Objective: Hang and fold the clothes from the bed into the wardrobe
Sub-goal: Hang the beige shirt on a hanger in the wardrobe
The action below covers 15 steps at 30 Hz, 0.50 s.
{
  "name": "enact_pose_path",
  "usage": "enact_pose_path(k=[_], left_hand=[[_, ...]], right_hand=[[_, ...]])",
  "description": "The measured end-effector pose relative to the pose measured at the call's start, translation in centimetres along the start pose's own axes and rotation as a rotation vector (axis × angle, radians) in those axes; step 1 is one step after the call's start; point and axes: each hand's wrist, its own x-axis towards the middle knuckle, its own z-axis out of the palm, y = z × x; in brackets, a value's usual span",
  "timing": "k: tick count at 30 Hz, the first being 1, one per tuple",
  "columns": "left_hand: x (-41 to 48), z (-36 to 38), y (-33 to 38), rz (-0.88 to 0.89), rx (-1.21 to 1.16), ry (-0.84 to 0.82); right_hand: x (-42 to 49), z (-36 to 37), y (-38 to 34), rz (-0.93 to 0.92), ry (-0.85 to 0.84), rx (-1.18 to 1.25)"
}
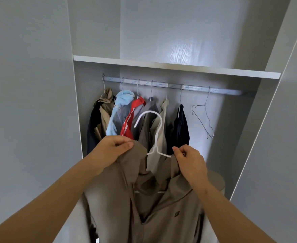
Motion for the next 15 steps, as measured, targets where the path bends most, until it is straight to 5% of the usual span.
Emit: enact_pose_path(k=[4,6,9,12,15], left_hand=[[-0.3,-0.1,1.3,-0.196,-0.436,0.262],[-1.0,-0.8,1.8,-0.127,-0.426,0.059],[-1.6,-0.8,1.4,0.069,0.15,-0.247],[-0.5,0.0,-0.4,0.262,0.939,0.068],[0.3,0.4,-1.5,0.021,0.954,-0.101]], right_hand=[[0.0,-0.2,0.7,0.045,0.06,-0.003],[0.3,-0.6,1.1,0.094,0.094,0.02],[0.6,-0.6,1.3,0.167,0.14,0.087],[0.5,-0.3,1.2,0.189,0.166,0.122],[0.3,-0.1,1.0,0.163,0.181,0.161]])
